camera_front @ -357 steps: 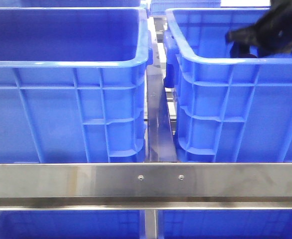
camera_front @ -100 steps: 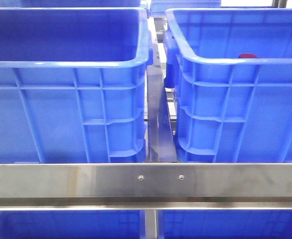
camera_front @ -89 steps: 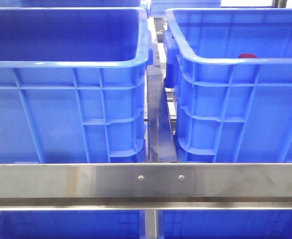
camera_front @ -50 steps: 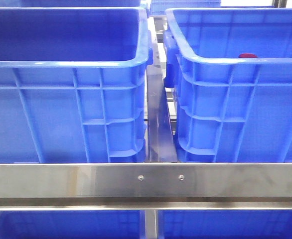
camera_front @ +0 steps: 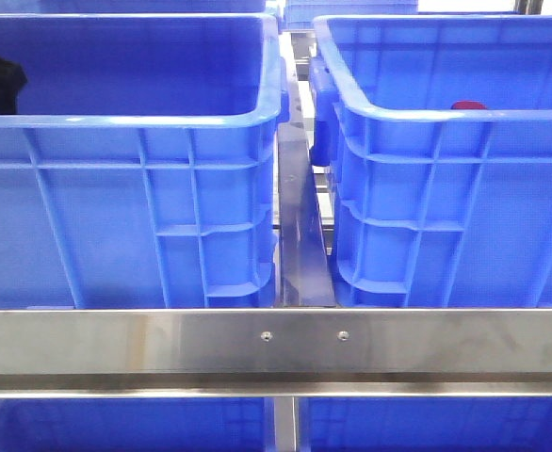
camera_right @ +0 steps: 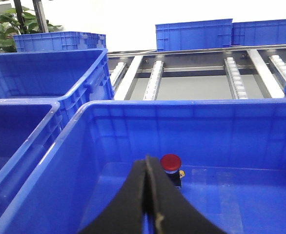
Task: Pick red and yellow buttons and place in box
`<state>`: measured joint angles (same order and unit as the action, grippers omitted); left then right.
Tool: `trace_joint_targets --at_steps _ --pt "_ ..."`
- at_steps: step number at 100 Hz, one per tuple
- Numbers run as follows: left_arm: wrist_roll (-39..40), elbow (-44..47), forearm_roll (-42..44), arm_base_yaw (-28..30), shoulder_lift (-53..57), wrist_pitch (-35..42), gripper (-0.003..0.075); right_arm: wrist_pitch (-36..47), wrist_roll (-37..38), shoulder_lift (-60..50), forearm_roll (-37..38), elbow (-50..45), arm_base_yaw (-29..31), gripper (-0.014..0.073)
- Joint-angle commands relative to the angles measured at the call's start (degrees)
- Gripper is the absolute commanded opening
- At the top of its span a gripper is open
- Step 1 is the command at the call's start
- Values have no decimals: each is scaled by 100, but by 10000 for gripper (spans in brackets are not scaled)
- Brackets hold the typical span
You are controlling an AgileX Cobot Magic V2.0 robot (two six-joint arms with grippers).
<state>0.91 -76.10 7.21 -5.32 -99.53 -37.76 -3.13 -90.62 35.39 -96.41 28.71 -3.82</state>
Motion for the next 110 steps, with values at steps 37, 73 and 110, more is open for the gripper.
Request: trace_joint_targets --at_steps 37,73,110 --pt "33 -189 43 6 -222 534 545 -118 -38 -21 -23 150 12 -67" --pt "33 -189 94 6 -291 619 274 -118 -38 -21 -23 150 12 -67" --pt "33 -189 160 -27 30 465 -19 -118 -38 -21 -23 150 12 -67"
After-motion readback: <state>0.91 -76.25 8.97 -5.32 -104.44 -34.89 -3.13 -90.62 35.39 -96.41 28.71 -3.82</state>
